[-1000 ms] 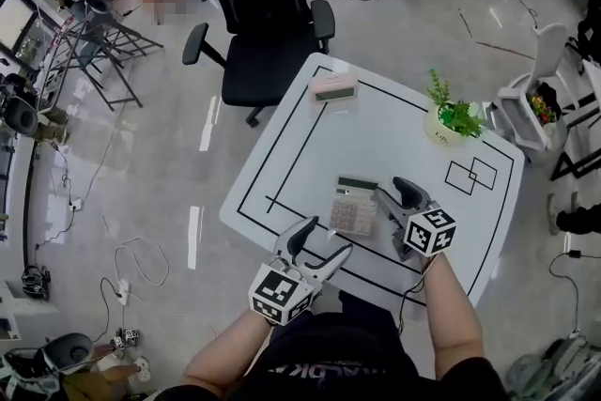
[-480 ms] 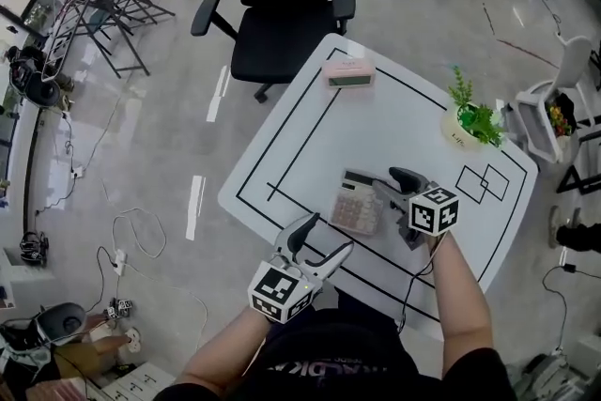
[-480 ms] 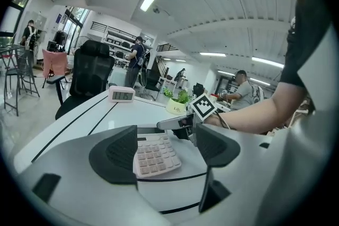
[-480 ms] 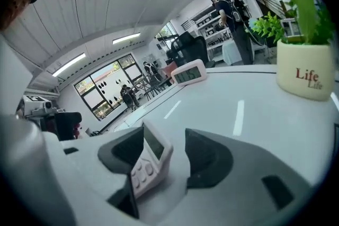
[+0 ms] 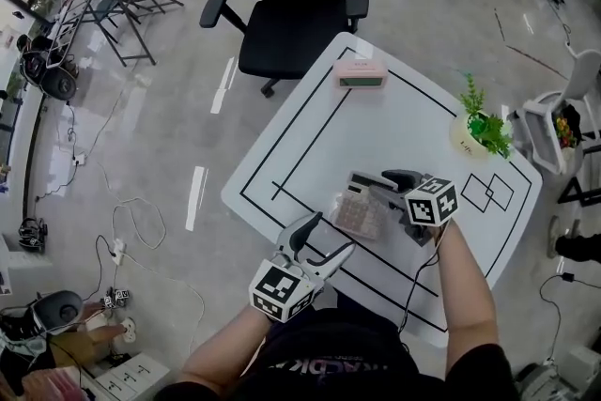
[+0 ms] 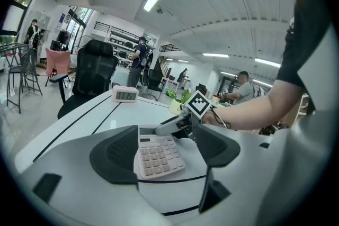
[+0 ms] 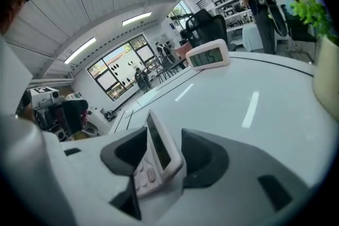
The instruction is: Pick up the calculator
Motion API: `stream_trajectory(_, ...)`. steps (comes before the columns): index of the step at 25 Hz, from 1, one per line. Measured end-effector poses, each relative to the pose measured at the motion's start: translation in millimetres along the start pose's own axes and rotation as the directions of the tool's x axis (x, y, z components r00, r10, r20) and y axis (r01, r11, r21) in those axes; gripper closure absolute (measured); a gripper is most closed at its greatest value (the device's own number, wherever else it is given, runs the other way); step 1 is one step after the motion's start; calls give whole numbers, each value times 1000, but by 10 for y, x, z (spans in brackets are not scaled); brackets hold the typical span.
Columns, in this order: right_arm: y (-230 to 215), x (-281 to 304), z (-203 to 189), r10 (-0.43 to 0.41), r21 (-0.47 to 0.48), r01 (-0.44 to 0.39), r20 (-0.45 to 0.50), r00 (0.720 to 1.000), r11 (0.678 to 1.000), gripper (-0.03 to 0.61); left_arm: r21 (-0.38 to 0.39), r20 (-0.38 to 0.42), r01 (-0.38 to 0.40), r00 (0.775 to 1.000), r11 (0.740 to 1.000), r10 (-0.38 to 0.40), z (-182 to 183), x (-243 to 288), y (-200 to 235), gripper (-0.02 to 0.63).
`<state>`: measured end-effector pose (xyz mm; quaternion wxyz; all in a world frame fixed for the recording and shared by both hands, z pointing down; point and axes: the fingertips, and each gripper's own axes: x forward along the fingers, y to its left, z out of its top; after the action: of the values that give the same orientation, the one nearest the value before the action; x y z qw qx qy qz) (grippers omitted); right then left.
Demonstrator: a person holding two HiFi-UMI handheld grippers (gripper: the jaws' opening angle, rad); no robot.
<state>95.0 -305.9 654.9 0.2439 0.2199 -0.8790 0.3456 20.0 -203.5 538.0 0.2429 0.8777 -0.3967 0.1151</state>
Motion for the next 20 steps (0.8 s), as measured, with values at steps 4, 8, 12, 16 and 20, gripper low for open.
stream_trajectory(4,63,98,-47,30,-37,-33,-93,995,999,412,-6,-1,6,1000,1000,-6,13,22,18,278)
stream_trajectory(8,81,112,-36,59,-18,-61,-105,993,998,426,-5,-3,13,1000,1000,-13,20,29,6,278)
stream_trajectory(12,118,80,-28,104,22,-102,-76,992,994,466,-4,-8,20,1000,1000,-20,8,14,-8,278)
stream_trajectory(16,183,25,-35,143,75,-142,-5,990,987,495,-2,-13,20,1000,1000,-20,-28,-13,-15,278)
stream_trajectory(20,300,-90,53,152,110,-163,102,983,980,523,4,-13,30,999,1000,-30,-34,-68,-25,279)
